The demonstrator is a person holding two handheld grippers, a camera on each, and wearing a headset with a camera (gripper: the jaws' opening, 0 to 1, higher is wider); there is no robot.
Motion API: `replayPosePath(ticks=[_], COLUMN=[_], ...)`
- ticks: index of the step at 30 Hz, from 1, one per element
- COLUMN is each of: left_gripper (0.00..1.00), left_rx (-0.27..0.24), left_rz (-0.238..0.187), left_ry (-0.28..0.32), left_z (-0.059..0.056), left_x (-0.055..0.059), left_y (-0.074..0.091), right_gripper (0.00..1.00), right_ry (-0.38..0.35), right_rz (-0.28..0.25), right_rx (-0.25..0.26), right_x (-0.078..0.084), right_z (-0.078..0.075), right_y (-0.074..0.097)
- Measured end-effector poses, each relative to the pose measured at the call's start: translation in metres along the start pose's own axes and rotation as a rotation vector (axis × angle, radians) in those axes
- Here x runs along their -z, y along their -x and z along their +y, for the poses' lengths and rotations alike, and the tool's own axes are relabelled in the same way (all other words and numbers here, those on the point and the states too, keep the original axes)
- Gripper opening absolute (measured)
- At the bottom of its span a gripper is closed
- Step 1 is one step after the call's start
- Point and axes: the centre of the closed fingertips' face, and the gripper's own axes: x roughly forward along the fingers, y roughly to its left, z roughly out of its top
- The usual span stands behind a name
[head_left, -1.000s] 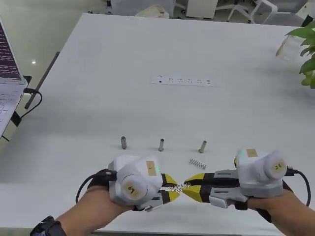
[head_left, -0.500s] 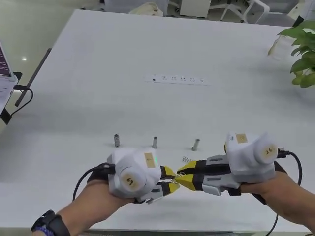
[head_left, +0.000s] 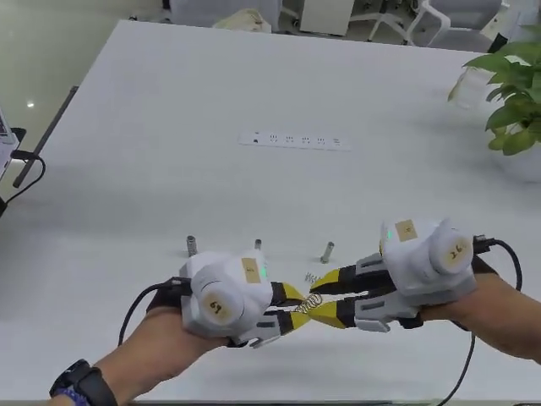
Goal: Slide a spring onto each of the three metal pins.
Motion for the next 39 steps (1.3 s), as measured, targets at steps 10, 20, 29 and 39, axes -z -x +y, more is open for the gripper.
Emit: replayPosePath(ticks=[10, 20, 29, 39], left_gripper=[0.02, 0.02, 0.02, 0.02], left_rx=[0.011, 0.019, 0.035, 0.057], left_rz=[-0.008, -0.011, -0.005, 0.006], left_ry=[-0.010, -0.017, -0.024, -0.027], left_z=[-0.002, -0.004, -0.007, -0.010], left_x=[-0.006, -0.008, -0.007, -0.004], left_y=[0.000, 0.000, 0.000, -0.002], right_gripper=[0.20, 0.19, 0.15, 0.09], right_ry=[0.176, 0.272, 0.316, 0.336], right_rz=[0.148, 0.219, 0.260, 0.271], right_rx=[-0.058, -0.101, -0.123, -0.141], right_x=[-0.002, -0.002, 0.005, 0.008], right_z=[0.006, 0.009, 0.011, 0.014], right_y=[0.007, -0.001, -0.005, -0.006])
